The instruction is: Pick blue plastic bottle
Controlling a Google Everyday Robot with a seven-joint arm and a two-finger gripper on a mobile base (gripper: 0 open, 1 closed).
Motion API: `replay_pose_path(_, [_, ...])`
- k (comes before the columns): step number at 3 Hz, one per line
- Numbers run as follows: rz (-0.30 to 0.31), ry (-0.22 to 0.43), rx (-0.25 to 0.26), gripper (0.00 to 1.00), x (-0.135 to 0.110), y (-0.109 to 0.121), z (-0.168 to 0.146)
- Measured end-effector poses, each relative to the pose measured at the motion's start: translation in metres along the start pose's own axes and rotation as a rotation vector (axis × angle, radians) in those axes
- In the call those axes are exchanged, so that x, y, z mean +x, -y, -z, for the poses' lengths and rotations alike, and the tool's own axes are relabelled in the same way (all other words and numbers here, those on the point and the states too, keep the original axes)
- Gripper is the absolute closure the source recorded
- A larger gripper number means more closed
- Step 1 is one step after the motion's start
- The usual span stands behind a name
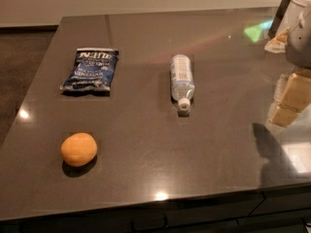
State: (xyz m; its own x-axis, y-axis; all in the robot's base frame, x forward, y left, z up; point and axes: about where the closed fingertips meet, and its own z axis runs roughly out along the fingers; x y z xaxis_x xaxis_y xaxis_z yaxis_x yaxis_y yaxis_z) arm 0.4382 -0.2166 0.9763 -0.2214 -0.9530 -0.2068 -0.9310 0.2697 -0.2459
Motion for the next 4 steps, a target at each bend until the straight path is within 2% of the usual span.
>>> replay_pose_path(1, [0.0, 0.0, 0.0, 0.0, 0.0, 0.0, 0.0])
replay_pose_path(2, [0.033, 0.008, 0.021, 0.0, -0.004, 0.005, 0.0])
replay_pose_path(3, [0.118, 0.031, 0.077, 0.0, -0.014, 0.028, -0.006])
replay_pose_path(4, [0.247, 0.054, 0.125, 0.0, -0.027, 0.06, -0.021])
